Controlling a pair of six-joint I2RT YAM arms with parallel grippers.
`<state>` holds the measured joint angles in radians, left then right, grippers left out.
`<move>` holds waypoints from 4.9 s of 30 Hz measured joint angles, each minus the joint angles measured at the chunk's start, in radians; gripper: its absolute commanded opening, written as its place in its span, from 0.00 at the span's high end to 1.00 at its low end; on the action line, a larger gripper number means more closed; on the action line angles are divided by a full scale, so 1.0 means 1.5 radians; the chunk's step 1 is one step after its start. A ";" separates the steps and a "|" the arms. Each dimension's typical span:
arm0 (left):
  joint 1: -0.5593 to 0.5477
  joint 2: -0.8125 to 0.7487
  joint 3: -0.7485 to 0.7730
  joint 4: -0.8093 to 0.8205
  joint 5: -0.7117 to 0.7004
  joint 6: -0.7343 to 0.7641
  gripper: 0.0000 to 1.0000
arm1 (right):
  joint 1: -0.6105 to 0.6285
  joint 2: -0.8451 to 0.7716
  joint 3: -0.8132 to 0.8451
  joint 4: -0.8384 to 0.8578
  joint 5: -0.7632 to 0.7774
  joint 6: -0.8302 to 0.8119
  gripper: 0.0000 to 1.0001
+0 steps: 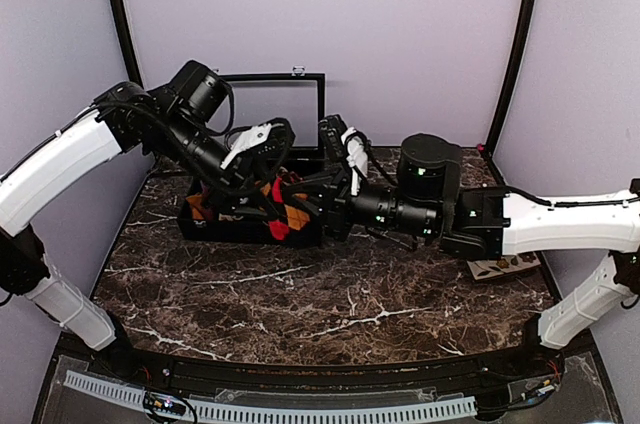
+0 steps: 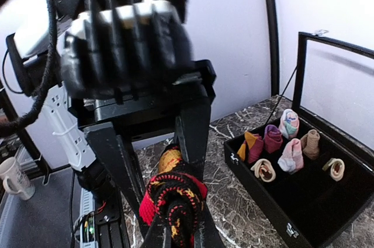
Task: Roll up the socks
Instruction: Roll the sock at the center of the board.
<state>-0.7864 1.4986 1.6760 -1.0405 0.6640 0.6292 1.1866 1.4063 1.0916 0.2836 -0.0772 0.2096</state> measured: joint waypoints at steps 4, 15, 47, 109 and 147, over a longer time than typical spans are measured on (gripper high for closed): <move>0.000 -0.033 -0.002 0.035 -0.051 0.009 0.51 | 0.028 0.018 0.016 0.005 0.089 0.012 1.00; -0.005 -0.075 -0.071 0.098 -0.157 0.072 0.49 | 0.052 0.097 0.016 0.083 0.190 0.084 1.00; -0.078 -0.125 -0.219 0.332 -0.508 0.122 0.69 | 0.018 0.206 0.009 0.332 0.232 0.376 1.00; -0.022 0.079 0.104 -0.280 0.318 0.159 1.00 | 0.001 0.063 0.064 0.124 -0.359 -0.003 0.80; -0.063 -0.101 -0.117 0.157 -0.213 0.027 0.45 | 0.070 0.104 0.024 0.206 0.264 0.133 1.00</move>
<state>-0.8806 1.3476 1.5009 -0.8055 0.3450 0.6697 1.2919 1.5627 1.1271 0.5922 0.3183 0.4091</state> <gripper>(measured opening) 0.562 0.039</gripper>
